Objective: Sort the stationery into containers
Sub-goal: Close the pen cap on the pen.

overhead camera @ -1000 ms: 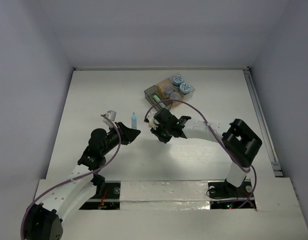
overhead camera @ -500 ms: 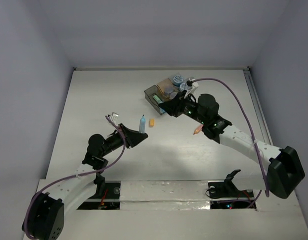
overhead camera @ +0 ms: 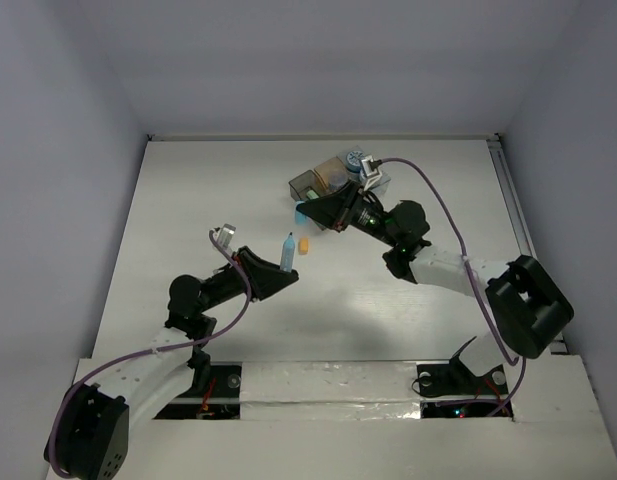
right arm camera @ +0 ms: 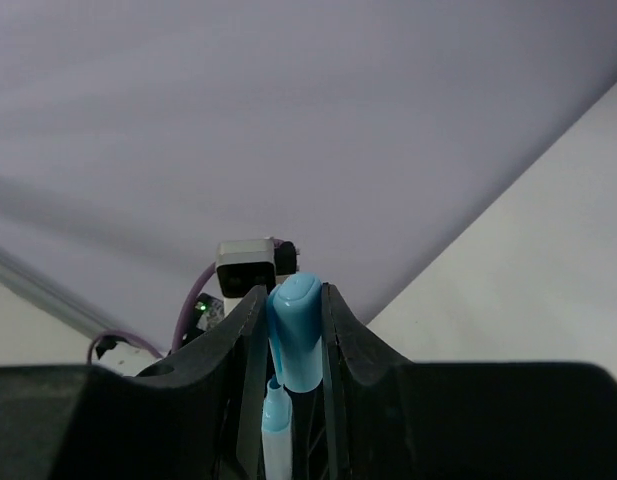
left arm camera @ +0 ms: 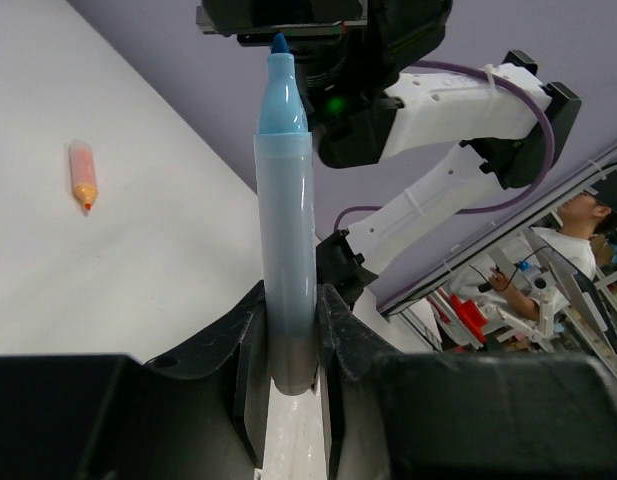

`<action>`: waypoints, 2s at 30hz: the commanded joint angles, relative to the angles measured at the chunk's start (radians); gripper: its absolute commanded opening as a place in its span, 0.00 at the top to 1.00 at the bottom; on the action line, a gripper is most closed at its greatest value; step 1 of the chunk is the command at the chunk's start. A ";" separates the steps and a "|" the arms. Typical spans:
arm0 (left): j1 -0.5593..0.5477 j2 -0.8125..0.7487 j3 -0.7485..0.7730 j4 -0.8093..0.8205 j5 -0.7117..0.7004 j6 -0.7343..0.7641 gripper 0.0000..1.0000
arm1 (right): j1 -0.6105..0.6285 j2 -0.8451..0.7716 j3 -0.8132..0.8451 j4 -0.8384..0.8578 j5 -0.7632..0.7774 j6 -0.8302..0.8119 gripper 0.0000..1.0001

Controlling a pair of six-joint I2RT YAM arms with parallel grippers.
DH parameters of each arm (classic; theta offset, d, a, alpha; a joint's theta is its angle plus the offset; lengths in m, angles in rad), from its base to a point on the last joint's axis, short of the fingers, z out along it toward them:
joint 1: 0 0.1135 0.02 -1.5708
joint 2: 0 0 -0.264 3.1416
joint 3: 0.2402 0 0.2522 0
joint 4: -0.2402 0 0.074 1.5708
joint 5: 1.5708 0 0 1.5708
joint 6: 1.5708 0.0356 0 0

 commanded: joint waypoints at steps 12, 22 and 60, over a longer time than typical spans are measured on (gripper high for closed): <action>0.003 -0.006 0.011 0.180 0.050 -0.079 1.00 | 0.051 0.130 0.054 0.455 -0.100 0.232 1.00; 0.003 -0.009 0.014 0.175 0.043 -0.074 1.00 | 0.051 0.140 0.037 0.520 -0.102 0.250 1.00; 0.003 -0.037 0.032 0.069 0.027 -0.016 1.00 | 0.051 0.091 -0.003 0.630 -0.055 0.270 1.00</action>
